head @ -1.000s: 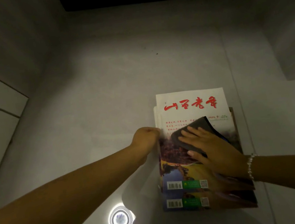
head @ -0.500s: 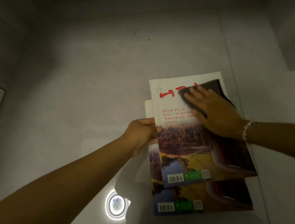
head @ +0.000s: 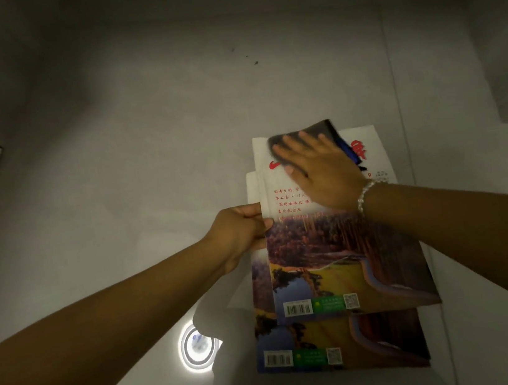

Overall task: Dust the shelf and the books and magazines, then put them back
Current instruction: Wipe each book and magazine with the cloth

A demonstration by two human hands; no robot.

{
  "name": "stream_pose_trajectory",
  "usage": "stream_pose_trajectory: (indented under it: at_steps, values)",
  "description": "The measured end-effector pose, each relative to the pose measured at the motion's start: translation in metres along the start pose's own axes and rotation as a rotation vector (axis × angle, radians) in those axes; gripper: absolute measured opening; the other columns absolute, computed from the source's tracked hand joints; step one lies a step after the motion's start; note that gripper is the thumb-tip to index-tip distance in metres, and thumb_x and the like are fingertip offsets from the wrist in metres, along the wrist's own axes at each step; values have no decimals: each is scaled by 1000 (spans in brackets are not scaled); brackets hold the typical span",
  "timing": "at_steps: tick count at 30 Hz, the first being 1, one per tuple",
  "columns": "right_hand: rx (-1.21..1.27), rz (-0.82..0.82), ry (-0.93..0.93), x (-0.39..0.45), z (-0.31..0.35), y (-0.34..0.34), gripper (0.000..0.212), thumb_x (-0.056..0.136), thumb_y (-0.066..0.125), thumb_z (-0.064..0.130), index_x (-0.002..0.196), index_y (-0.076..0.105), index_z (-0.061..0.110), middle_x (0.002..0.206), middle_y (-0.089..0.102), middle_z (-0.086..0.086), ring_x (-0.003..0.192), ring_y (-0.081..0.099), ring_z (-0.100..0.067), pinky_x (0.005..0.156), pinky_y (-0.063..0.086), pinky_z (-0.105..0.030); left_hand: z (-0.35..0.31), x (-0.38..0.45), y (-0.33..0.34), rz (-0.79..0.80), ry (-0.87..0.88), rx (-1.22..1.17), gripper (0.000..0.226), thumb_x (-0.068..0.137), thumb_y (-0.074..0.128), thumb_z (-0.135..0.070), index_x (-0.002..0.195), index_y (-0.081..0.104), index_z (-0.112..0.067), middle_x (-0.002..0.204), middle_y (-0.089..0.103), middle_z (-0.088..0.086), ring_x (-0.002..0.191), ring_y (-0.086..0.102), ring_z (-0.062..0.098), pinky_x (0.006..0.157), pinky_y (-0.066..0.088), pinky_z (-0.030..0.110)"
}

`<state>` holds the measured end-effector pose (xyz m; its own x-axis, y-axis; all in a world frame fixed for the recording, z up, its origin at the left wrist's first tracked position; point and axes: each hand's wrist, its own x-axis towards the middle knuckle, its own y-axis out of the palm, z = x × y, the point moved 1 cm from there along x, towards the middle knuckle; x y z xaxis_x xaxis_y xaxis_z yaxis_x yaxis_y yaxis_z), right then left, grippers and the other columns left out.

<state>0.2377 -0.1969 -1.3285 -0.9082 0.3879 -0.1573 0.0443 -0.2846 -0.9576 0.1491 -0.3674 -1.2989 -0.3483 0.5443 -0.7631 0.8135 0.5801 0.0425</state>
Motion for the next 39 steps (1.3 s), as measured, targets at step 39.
stream_pose_trajectory:
  at_steps: [39]
  values:
    - [52, 278, 278, 27, 1, -21, 48, 102, 13, 36, 150, 14, 29, 159, 9, 0, 146, 3, -29, 118, 2, -50, -4, -1, 4, -80, -28, 75, 31, 90, 56, 3, 119, 63, -3, 118, 66, 11, 101, 65, 28, 87, 56, 43]
